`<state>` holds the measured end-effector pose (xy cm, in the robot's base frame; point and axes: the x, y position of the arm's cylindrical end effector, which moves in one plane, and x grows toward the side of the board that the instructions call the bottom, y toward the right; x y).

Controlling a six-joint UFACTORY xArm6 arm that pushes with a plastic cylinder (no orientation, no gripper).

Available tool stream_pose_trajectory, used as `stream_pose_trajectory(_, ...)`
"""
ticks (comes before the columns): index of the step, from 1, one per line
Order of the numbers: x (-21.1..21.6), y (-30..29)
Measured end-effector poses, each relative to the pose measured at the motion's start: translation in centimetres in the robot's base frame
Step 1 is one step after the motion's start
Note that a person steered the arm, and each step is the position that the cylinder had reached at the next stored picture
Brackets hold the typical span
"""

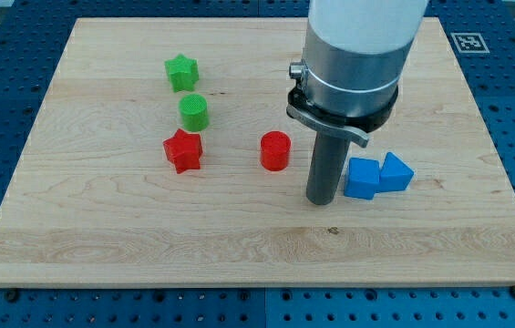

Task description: Slide the red circle left a bit

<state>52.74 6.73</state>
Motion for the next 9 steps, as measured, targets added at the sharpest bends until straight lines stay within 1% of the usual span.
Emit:
stream_pose_trajectory(1,-0.2,0.6)
stream_pose_trajectory(4,-4.9,0.6)
stream_pose_trajectory(7,-5.6,0.4)
stream_pose_trajectory(9,-5.6,-3.5)
